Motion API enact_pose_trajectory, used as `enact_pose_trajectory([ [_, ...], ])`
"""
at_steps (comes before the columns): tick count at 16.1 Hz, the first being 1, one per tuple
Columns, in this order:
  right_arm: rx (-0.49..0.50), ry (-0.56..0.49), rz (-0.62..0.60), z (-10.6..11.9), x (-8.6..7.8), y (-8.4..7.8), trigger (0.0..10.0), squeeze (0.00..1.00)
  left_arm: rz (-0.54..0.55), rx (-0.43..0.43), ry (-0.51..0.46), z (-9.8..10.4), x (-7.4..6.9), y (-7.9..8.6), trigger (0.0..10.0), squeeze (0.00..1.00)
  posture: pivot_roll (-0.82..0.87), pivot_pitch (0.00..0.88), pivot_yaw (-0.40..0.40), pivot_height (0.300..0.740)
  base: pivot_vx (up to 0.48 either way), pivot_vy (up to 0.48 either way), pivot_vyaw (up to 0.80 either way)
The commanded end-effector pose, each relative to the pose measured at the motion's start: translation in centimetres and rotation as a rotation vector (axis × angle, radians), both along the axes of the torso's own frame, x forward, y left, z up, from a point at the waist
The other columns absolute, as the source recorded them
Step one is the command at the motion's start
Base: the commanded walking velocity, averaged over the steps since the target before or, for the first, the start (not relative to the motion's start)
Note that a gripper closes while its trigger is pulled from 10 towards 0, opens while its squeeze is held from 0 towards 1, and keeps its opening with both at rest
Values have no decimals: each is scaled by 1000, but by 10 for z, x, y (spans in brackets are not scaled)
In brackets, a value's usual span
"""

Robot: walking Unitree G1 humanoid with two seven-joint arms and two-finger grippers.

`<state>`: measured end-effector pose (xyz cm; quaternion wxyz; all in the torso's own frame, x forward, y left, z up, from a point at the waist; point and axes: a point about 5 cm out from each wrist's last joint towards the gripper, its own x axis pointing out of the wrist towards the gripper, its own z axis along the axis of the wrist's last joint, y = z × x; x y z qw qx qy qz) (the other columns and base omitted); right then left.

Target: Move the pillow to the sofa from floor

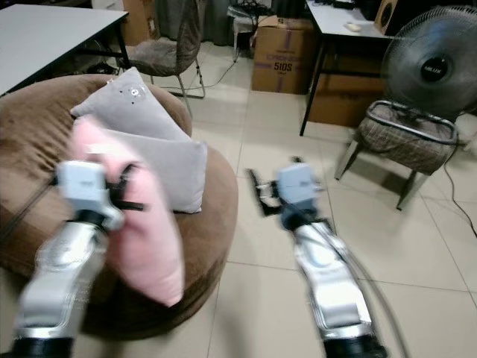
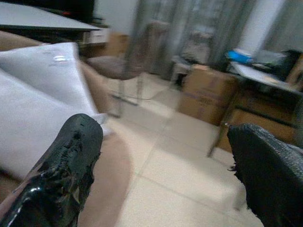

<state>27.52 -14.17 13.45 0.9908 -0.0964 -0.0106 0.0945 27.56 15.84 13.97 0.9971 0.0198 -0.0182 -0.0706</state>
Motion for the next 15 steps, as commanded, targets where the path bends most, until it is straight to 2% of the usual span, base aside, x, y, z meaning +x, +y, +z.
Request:
enact_pose_trajectory([
  [1,6,-16,28,4,1,9,10000,0,18,11,-66,14,2,8,10000,0,48,0,-6,740,334,0,0],
  [14,-26,-23,70,4,4,15,10000,0,37,11,-68,13,1,12,10000,0,59,0,-21,740,342,0,0],
  [15,-39,-28,81,4,3,16,10000,0,35,10,-68,13,1,12,10000,0,59,0,-21,740,345,0,550],
])
